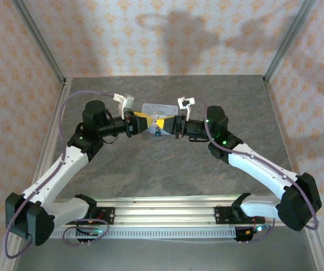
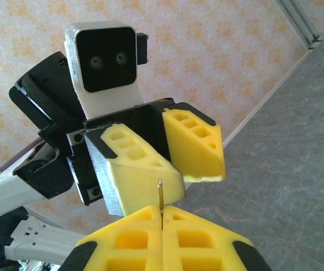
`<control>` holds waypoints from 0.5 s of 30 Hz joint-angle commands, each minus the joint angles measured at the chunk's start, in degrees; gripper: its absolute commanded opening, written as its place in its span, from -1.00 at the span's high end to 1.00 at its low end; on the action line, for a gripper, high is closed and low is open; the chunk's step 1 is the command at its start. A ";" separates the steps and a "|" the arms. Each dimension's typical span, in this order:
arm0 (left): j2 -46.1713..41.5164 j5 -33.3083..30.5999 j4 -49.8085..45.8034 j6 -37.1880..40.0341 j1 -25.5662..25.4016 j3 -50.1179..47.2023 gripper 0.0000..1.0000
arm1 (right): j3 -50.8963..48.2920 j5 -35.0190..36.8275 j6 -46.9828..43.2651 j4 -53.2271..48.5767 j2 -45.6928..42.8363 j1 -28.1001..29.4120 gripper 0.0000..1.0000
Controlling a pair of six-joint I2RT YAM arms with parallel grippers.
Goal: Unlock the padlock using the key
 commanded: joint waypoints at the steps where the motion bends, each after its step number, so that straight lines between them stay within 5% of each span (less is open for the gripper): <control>1: 0.11 4.11 9.02 -8.72 0.05 0.78 0.43 | -0.19 -1.52 -0.34 6.31 -0.94 0.19 1.00; 6: 0.39 4.61 13.04 -11.11 0.08 -0.41 0.61 | -0.93 -1.97 4.02 11.50 0.49 0.23 1.00; 15: 0.35 6.51 15.60 -14.10 0.06 -0.49 0.57 | -1.54 -3.03 6.70 12.90 0.82 -0.59 1.00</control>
